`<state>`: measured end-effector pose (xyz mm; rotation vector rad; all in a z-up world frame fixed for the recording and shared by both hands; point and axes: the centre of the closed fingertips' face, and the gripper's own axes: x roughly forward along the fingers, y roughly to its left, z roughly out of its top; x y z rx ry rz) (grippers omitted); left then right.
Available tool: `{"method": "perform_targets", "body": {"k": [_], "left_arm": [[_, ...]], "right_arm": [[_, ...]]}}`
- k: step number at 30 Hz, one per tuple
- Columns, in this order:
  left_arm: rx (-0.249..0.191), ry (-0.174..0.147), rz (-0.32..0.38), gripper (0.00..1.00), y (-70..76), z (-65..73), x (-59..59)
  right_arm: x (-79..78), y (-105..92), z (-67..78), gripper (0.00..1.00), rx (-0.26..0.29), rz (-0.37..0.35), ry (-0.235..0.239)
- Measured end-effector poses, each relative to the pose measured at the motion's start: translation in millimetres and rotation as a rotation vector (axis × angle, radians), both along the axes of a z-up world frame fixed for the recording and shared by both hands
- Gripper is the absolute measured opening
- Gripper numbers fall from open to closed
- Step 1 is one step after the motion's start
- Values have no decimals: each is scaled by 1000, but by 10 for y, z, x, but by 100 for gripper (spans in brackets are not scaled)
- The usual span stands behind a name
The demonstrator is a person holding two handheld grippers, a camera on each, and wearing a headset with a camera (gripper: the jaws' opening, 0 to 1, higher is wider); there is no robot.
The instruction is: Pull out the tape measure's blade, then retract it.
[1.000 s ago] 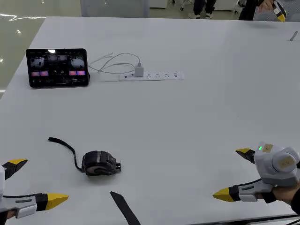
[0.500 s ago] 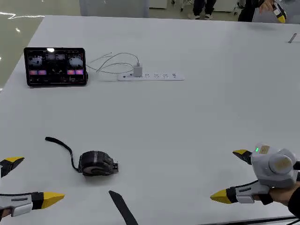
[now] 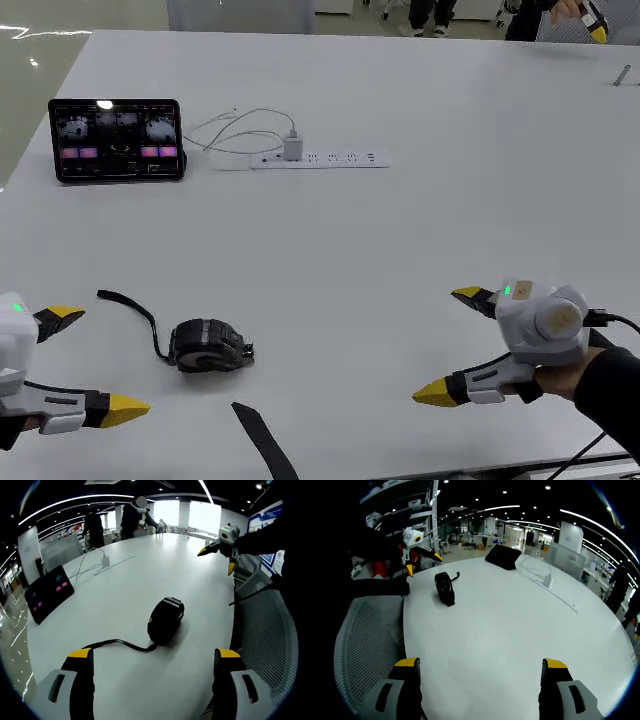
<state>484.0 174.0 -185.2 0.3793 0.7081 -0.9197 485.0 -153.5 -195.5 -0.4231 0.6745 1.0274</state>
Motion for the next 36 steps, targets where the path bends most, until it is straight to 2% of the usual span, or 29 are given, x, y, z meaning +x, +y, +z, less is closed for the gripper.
{"method": "perform_targets", "body": {"k": [9, 11, 13, 17, 22, 24, 26, 28, 30, 33, 36], "left_arm": [[29, 7, -125, 99, -293, -47, 129], [57, 19, -155, 99, -339, -81, 146], [65, 10, -196, 99, -404, -84, 175], [78, 13, -235, 97, -492, -82, 227], [117, 39, -263, 95, -574, -148, 312], [184, 83, -251, 95, -534, -253, 345], [175, 69, -266, 95, -615, -269, 395], [175, 38, -317, 87, -689, -255, 419], [196, 51, -328, 78, -713, -289, 422], [210, 51, -355, 74, -761, -354, 447], [228, 72, -397, 62, -809, -416, 422]], "right_arm": [[84, 384, -95, 99, -22, 96, 21], [100, 482, -106, 99, -27, 123, 22], [126, 581, -105, 99, -26, 142, 23], [149, 753, -114, 99, -22, 179, 34], [226, 945, -149, 99, -34, 216, 24], [269, 1043, -173, 99, -26, 226, 36], [320, 1135, -211, 99, -27, 238, 34], [344, 1221, -262, 99, -31, 255, 39], [339, 1302, -307, 99, -33, 275, 45], [319, 1406, -371, 98, -43, 308, 53], [295, 1500, -399, 90, -50, 339, 59]]}}
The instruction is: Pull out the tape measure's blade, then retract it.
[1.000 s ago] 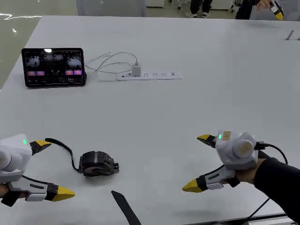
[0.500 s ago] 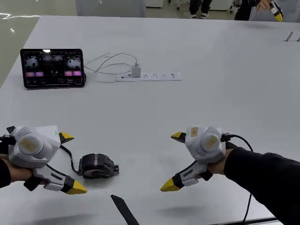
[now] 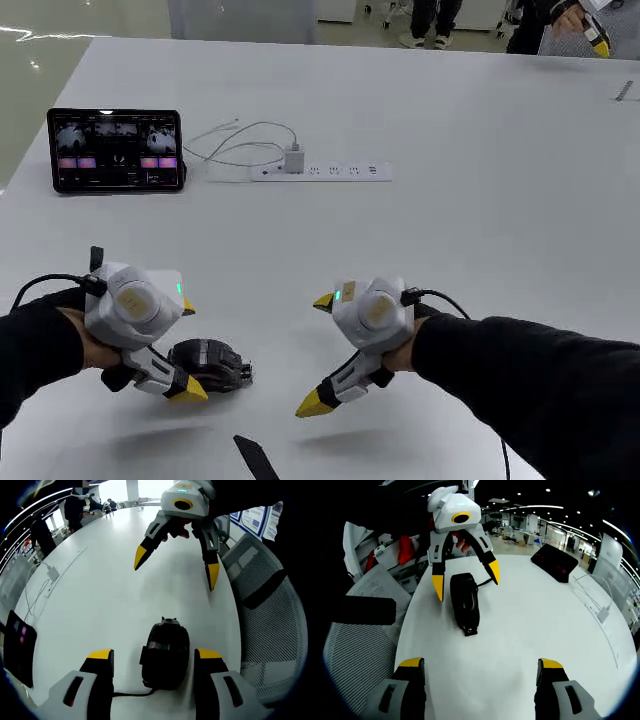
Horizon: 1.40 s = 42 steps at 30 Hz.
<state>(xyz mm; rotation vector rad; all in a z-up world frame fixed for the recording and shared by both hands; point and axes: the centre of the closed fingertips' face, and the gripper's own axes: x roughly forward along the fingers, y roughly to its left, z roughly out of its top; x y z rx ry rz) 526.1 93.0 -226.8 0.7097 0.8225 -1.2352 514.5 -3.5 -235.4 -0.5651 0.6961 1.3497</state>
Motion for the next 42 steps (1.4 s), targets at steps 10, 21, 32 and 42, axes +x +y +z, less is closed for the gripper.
{"method": "perform_targets", "body": {"k": [10, 21, 32, 42], "left_arm": [[71, 29, -79, 34, -38, -126, -92], [90, -25, -93, 33, -25, -147, -73], [68, -44, -97, 32, -50, -153, -92], [72, -48, -92, 32, -52, -162, -89]], "right_arm": [[-16, 282, -94, 77, -4, 72, -3], [-67, 532, -201, 33, -4, 128, 27], [-119, 674, -338, 15, -45, 180, 14], [-65, 642, -340, 8, -56, 161, 10]]}}
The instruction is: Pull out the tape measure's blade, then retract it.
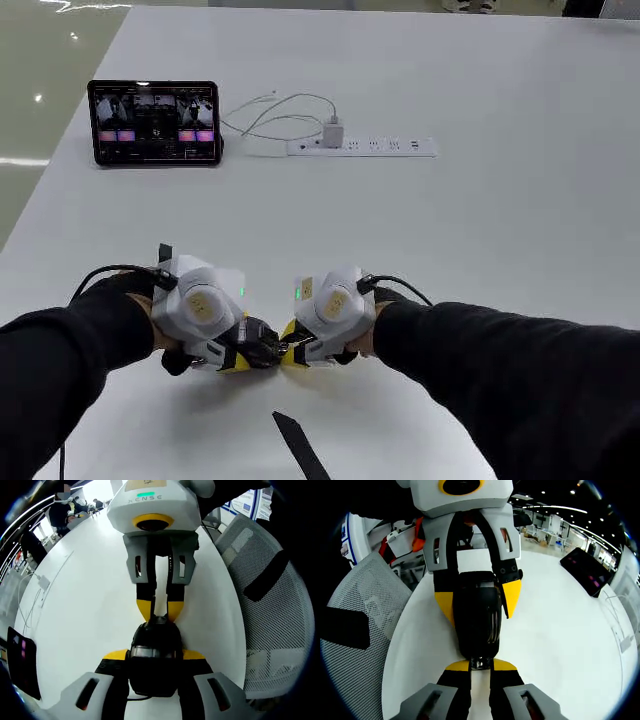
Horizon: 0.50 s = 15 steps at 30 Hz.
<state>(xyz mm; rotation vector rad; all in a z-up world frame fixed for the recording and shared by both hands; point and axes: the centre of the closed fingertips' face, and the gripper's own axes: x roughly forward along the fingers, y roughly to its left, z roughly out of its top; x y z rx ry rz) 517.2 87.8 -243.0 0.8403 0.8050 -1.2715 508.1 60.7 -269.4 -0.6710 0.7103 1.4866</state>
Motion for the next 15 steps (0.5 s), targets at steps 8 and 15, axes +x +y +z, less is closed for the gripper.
{"method": "perform_targets", "body": {"k": [8, 15], "left_arm": [[27, -3, -14, 32, 2, -6, -11], [30, -3, -7, 32, 10, -9, -8]], "right_arm": [[-26, -17, -2, 8, -13, 8, -14], [-19, -54, -8, 8, -19, 10, -15]]}}
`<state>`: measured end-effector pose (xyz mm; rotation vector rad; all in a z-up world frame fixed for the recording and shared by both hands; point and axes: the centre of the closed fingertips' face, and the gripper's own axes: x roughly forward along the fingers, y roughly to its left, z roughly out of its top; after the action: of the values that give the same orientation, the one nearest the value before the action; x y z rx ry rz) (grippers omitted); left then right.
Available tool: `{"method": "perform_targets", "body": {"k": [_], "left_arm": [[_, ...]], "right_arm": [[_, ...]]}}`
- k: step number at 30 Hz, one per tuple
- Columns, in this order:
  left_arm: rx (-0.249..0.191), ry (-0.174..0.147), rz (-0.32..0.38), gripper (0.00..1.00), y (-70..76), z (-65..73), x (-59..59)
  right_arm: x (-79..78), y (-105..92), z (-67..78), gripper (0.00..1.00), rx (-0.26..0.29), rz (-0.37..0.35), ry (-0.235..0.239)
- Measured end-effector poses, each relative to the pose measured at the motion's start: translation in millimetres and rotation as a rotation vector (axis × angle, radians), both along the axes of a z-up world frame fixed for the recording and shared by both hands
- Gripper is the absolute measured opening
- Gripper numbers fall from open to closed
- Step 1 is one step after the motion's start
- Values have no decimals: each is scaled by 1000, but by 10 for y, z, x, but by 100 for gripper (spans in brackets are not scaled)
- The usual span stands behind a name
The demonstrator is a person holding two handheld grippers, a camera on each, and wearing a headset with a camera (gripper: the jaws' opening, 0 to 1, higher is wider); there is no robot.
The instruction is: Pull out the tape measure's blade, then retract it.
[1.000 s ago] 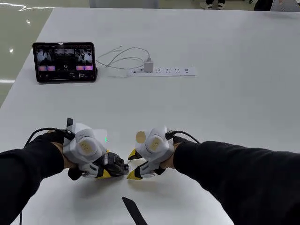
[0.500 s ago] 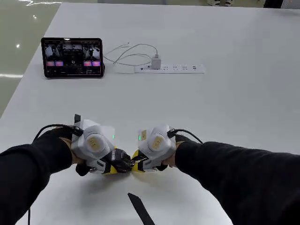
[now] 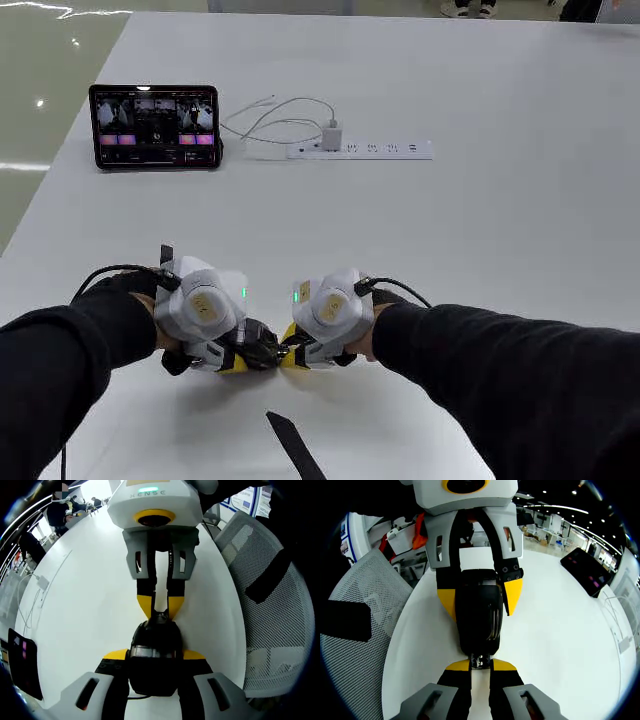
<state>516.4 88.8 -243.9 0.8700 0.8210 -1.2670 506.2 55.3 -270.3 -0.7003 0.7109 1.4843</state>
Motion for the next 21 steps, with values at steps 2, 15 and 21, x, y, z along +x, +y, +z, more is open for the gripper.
{"method": "perform_targets", "body": {"k": [2, 15, 21], "left_arm": [[4, 0, 2, 32, -3, 0, 1], [12, 8, 8, 32, -6, -4, -5], [17, 7, 11, 32, -5, -5, -7]], "right_arm": [[3, -30, 8, 8, -3, -10, 10], [4, -118, 2, 8, -13, -10, 9], [11, -163, 4, 8, -12, -19, 12]]}}
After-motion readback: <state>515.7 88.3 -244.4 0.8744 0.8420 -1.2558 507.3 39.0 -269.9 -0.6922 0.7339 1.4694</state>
